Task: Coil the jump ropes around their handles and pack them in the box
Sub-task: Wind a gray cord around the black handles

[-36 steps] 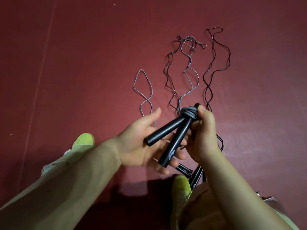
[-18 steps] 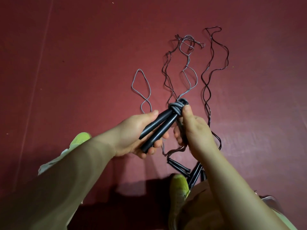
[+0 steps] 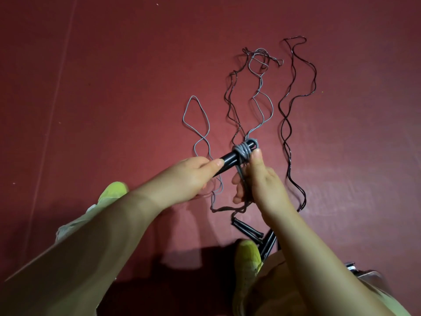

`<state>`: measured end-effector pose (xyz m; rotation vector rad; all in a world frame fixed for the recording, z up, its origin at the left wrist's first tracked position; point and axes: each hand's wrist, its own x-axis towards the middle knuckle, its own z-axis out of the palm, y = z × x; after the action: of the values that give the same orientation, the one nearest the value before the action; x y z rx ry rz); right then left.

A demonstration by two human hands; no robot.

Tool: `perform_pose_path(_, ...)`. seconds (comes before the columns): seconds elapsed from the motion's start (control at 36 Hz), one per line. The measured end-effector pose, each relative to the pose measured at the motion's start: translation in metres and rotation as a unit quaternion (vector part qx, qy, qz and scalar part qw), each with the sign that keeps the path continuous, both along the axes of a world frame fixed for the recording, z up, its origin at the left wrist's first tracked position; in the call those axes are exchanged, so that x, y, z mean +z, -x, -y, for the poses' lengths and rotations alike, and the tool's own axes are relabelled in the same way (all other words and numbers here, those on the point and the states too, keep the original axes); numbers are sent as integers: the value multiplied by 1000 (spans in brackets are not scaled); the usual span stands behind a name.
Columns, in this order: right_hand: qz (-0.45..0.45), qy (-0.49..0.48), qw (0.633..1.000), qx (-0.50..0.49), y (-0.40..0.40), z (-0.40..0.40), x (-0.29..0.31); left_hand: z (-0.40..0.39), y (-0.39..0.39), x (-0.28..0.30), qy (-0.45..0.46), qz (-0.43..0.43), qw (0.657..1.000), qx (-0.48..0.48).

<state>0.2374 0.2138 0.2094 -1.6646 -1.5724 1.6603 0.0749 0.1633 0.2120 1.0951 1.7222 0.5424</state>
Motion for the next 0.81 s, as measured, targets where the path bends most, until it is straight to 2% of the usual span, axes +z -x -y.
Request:
perform_pose_path(0.08,-25,71,997,-6,2,2,-4,1,0,-3,-4,-46,999,3)
perform_pose_path(0.17,-25,101,995,-6,3,4,-4,2,-1,-4,-1,-73,997,-16)
perform_pose_path(0.28,1,99,995,-25,3,2,0,2,-4,-1,3,-76,996,-43)
perform_pose_path(0.44,-16,51,998,-41,1,1,4,1,-5,0,3,-57,998,-37)
perform_pose_path(0.5,-24,28,999,-38,0,1,6,0,-4,1,24,1,999,-49)
perform_pose_path(0.58,-54,6,998,-39,1,0,8,2,-8,8,81,195,976,-54)
perform_pose_path(0.64,-104,30,992,-72,1,1,7,5,-9,10,142,332,931,-52)
perform_pose_path(0.72,-185,62,976,-90,1,3,9,7,-12,9,180,510,838,-73)
perform_pose_path(0.75,-202,63,974,-85,1,3,11,7,-13,10,185,537,820,-68)
perform_pose_path(0.81,-212,70,972,-71,1,3,16,6,-17,13,203,544,813,-49)
